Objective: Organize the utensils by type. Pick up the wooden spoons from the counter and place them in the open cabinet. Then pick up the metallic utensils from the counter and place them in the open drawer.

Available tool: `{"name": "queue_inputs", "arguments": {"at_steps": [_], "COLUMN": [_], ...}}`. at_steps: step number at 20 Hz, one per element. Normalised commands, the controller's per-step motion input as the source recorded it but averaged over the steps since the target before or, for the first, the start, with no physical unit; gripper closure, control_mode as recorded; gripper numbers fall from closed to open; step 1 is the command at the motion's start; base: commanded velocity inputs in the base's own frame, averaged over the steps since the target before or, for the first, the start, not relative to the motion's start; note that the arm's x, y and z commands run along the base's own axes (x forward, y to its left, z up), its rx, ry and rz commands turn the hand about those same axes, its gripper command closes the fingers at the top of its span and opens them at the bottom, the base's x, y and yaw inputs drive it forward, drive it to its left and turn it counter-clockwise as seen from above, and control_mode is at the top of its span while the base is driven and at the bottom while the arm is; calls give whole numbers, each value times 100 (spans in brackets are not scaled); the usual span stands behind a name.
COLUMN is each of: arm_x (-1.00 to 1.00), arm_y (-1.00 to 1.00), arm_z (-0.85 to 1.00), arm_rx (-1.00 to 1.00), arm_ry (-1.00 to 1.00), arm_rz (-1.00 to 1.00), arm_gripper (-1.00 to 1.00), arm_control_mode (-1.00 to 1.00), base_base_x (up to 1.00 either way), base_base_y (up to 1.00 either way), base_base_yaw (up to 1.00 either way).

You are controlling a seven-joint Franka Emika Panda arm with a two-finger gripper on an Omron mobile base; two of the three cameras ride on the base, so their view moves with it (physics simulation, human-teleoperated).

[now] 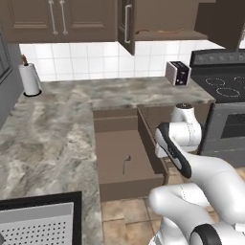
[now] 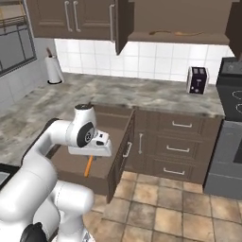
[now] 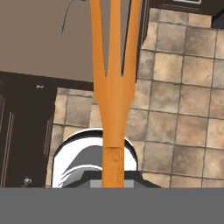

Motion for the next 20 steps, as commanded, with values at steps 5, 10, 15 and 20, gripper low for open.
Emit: {"name": "queue_inputs", "arguments": {"at_steps": [5, 10, 15, 20], "arm_x": [0, 0, 0, 0], "arm_y": [0, 0, 0, 0], "arm_z": [0, 0, 0, 0], "arm_rx": [0, 0, 0, 0], "arm_ry": [0, 0, 0, 0], "arm_rz": [0, 0, 0, 0], "arm_gripper": [100, 100, 100, 100], "arm_control_mode": [100, 100, 100, 100], "base_base_x": [39, 32, 52, 15], "base_base_y": [0, 0, 2, 1], "base_base_yaw": [0, 0, 0, 0]}}
